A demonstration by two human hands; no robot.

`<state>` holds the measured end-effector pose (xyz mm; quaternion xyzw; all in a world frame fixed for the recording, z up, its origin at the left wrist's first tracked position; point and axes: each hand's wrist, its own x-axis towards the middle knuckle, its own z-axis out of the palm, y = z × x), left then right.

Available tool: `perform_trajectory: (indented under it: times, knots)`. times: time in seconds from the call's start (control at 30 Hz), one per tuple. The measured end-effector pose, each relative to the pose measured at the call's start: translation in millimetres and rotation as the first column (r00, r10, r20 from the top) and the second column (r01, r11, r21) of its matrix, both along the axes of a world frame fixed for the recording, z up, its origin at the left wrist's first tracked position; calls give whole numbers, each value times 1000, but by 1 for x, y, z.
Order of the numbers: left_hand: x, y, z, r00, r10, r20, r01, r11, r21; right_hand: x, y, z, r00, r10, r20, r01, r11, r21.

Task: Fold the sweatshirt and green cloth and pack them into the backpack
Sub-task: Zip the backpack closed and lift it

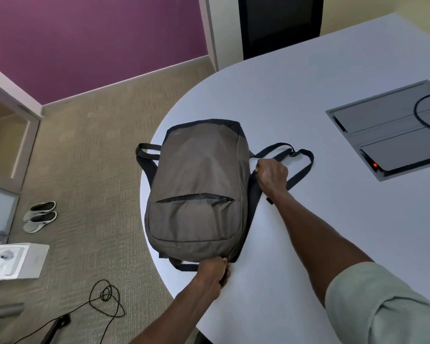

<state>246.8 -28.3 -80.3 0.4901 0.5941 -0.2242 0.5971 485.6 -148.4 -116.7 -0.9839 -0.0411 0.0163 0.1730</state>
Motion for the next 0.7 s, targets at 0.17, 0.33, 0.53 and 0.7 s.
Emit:
perform_trajectory:
  times: [0.17, 0.33, 0.53, 0.7]
  knots:
    - [1, 0, 1, 1000, -3, 8, 3, 999, -44, 9, 6, 1, 998, -31, -49, 30, 1000, -8]
    - [3, 11, 19, 991, -135, -12, 130, 973, -193, 2, 16, 18, 985, -115, -127, 139, 970, 200]
    - [46, 55, 73, 773, -488, 405, 434, 873, 222, -42, 62, 71, 999, 8, -45, 11, 917, 398]
    - [93, 126, 60, 566, -821, 75, 181, 213, 960, -73, 93, 69, 981, 117, -155, -80, 971, 225]
